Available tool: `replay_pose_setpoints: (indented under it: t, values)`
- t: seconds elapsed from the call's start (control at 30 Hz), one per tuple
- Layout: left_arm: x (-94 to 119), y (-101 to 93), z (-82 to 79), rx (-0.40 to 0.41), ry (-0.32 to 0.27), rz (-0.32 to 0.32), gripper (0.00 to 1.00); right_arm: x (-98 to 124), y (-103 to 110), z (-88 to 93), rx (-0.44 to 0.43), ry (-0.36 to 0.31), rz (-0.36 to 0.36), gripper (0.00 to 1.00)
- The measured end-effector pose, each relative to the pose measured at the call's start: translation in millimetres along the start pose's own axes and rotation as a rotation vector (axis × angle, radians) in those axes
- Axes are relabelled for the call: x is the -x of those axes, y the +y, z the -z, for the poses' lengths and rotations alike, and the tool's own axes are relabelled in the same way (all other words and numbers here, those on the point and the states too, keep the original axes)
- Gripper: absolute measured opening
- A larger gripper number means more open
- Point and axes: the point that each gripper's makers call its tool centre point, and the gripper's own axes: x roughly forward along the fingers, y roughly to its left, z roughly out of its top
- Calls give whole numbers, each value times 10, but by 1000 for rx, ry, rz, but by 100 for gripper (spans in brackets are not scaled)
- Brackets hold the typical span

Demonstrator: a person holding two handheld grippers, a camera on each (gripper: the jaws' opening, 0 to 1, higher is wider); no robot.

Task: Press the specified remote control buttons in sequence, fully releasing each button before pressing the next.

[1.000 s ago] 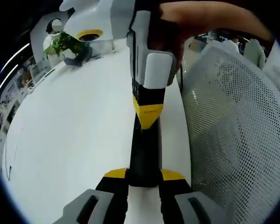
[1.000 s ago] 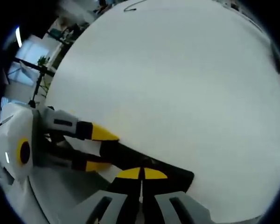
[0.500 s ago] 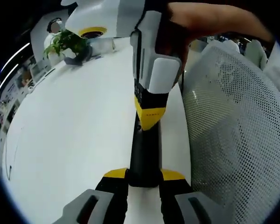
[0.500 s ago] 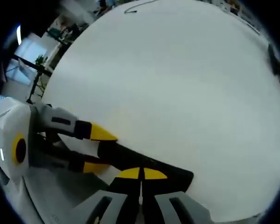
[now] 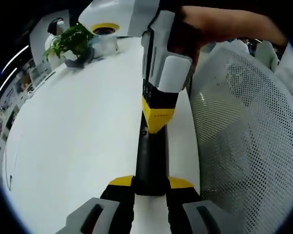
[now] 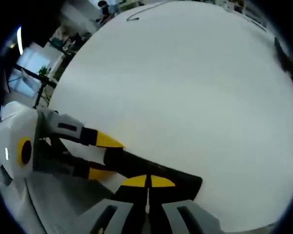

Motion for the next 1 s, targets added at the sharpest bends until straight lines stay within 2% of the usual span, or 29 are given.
replay_pose_setpoints:
  t: [0.4, 1.0]
  values:
    - [4, -4, 1, 3, 1, -1, 24, -21, 81, 92, 18, 48, -5, 0]
    - [3, -2, -2, 11, 5, -5, 24, -61, 63, 110, 128, 82, 85, 0]
